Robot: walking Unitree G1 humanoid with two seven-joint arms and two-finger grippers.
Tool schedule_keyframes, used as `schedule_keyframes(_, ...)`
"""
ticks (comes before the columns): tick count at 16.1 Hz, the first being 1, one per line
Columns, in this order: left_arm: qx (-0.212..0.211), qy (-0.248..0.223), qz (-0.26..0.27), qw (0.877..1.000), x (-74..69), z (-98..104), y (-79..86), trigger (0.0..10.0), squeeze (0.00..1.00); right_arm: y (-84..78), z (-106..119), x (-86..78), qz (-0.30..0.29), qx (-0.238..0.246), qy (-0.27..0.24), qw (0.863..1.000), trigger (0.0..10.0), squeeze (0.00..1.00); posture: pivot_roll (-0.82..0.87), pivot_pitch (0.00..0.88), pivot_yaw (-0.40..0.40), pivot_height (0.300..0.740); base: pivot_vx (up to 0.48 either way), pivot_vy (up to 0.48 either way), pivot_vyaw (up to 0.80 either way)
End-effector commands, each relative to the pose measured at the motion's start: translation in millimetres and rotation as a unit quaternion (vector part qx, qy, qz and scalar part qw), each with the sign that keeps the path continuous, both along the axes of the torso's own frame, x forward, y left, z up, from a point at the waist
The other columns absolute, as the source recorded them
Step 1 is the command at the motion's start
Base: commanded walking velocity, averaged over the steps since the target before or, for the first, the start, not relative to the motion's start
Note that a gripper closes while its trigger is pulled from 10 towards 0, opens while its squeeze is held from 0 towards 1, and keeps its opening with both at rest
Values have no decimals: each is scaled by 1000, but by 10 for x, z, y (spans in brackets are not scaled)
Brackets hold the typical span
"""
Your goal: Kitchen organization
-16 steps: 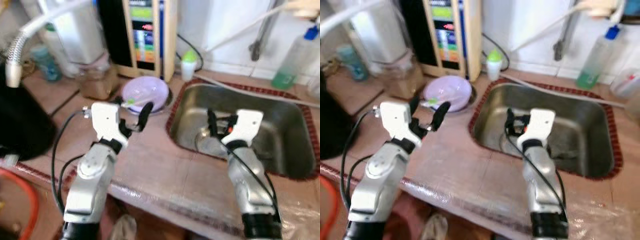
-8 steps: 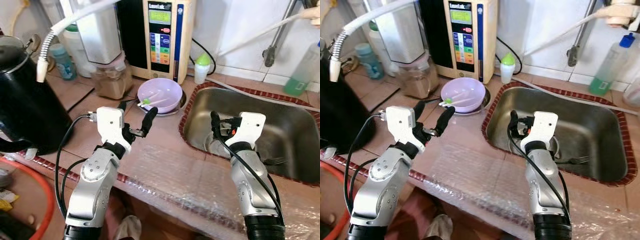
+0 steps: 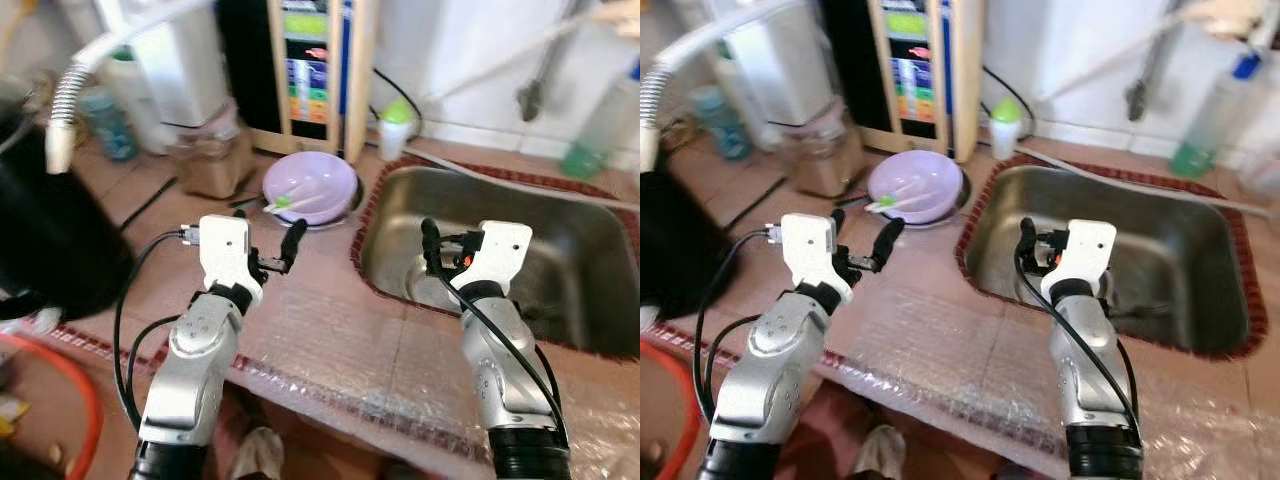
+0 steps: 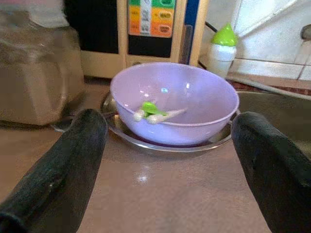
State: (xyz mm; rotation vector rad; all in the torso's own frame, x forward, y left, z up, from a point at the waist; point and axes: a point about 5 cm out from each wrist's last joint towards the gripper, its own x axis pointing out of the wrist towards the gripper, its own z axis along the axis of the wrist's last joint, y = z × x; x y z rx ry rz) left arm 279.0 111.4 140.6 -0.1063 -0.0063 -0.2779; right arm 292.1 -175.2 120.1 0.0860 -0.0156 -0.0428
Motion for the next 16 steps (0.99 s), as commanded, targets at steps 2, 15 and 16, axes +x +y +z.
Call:
schedule_keyframes(2,-16,15,19,1000,83,-5,105,10000,0,-2,13,-3,0,-1,0,1000,10000,0,-108,41,51,740,0,0,0)
schedule_keyframes(15,-19,10,-59,998,154,79,-100,10000,0,-6,-86,-63,6,-13,22,1000,10000,0,-105,81,61,740,0,0,0)
schedule_keyframes(16,-8,23,-96,995,104,28,-175,10000,0,34,-88,-42,17,-18,21,999,10000,0,-102,73,57,740,0,0,0)
